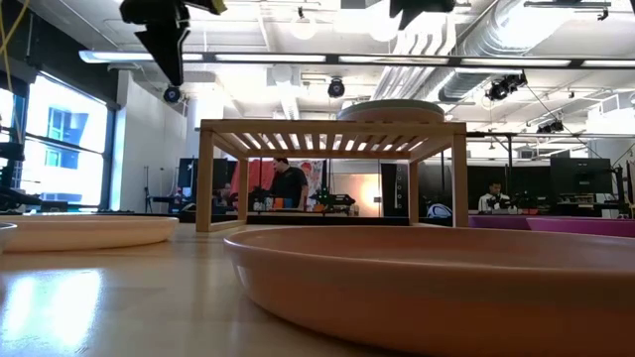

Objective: Place and stack plates onto a shelf
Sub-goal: Stack the pink plate on the light green plate on the shelf

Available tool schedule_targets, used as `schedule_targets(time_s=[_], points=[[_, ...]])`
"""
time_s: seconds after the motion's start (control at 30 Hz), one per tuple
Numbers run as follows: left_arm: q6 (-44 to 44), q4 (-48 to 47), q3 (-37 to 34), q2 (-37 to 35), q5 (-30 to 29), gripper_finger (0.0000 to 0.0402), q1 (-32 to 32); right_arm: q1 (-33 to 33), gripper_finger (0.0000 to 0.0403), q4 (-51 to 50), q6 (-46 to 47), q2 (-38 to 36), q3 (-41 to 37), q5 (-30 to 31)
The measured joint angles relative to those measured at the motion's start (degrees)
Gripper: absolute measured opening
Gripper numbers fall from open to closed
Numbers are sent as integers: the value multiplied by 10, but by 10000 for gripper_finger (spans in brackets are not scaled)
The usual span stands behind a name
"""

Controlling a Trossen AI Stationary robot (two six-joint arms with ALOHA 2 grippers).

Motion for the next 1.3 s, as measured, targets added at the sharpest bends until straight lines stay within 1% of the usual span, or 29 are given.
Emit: schedule_targets(time_s=[0.1,0.23,0.43,0.57,0.73,0.97,1.07,1.3], points=[[0,-9,0,0,1,96,0,69,110,0,53,0,-32,28],[0,-9,0,0,6,96,0,150,110,0,154,0,-94,55],[0,-8,0,0,6,96,0,255,110,0,329,0,-211,54],[0,-4,0,0,6,96,0,308,110,6,425,1,-266,37],[1,-1,0,0,8,96,0,356,110,42,504,1,-318,28],[1,11,0,0,42,96,0,405,110,109,578,1,-405,27],[0,12,0,0,54,96,0,418,110,149,602,1,-453,21],[-14,12,0,0,55,96,0,429,110,230,640,1,-546,3]])
